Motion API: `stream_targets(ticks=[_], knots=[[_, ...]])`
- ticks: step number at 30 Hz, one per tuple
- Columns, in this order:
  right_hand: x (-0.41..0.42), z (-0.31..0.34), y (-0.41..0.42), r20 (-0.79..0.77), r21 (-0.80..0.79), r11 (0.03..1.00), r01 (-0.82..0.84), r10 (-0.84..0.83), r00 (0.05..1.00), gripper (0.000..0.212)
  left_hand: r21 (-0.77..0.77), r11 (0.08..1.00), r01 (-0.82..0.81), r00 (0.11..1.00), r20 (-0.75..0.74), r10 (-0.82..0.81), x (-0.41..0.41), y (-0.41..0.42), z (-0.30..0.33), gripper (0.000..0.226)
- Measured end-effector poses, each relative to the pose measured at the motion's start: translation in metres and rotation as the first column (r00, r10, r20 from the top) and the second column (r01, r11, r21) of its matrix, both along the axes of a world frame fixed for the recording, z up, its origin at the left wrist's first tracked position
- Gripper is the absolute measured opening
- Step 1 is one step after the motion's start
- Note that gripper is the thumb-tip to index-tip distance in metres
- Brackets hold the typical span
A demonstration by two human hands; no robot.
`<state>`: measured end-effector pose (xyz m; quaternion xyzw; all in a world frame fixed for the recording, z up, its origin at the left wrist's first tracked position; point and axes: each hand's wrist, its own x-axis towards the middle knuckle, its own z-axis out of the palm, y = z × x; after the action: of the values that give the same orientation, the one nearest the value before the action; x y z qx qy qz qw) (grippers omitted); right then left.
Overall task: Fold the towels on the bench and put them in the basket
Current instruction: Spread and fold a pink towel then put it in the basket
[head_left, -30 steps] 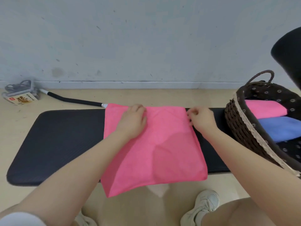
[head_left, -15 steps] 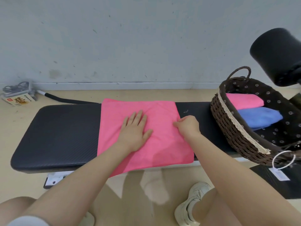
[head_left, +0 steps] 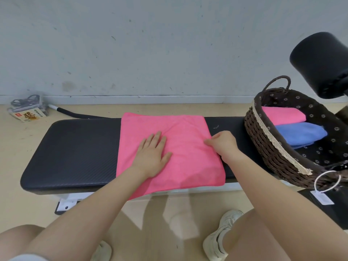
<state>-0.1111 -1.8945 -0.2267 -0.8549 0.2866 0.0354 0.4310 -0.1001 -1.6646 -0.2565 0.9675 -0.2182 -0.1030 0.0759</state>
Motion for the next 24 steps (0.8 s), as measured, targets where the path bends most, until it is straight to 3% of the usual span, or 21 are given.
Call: stream_targets(ticks=[2,4,9,13,16,20,24], knots=[[-0.001,0.0,0.0,-0.015,0.175,0.984,0.044,-0.042,0.999,0.036,-0.011,1.0,-0.003,1.0,0.002,0.003,-0.001,0.001,-0.001,0.092],[-0.001,0.0,-0.001,-0.019,0.233,0.97,0.076,-0.074,0.997,0.032,-0.028,1.0,-0.008,1.0,0.006,0.009,0.0,0.003,0.0,0.093],[0.003,-0.003,-0.011,-0.028,-0.017,0.996,0.086,-0.086,0.996,0.023,-0.022,0.998,-0.055,0.998,0.006,0.055,-0.002,0.014,0.004,0.077],[0.005,-0.004,-0.009,-0.085,-0.163,0.986,0.037,-0.052,0.995,0.027,0.089,0.995,-0.032,0.999,0.0,0.032,-0.004,0.021,0.004,0.094],[0.001,0.0,-0.004,-0.095,-0.228,0.974,0.0,-0.022,0.995,0.029,0.065,0.998,-0.001,1.0,0.003,0.001,-0.007,0.025,0.004,0.106],[-0.025,0.002,-0.004,-0.023,-0.068,0.996,-0.049,0.048,0.999,0.045,0.014,0.99,0.138,0.99,0.016,-0.138,-0.016,0.034,0.002,0.1],[-0.058,-0.004,-0.008,-0.065,0.009,0.998,-0.057,0.057,0.996,0.04,-0.058,0.978,0.202,0.979,0.022,-0.201,-0.031,0.043,-0.003,0.091]])
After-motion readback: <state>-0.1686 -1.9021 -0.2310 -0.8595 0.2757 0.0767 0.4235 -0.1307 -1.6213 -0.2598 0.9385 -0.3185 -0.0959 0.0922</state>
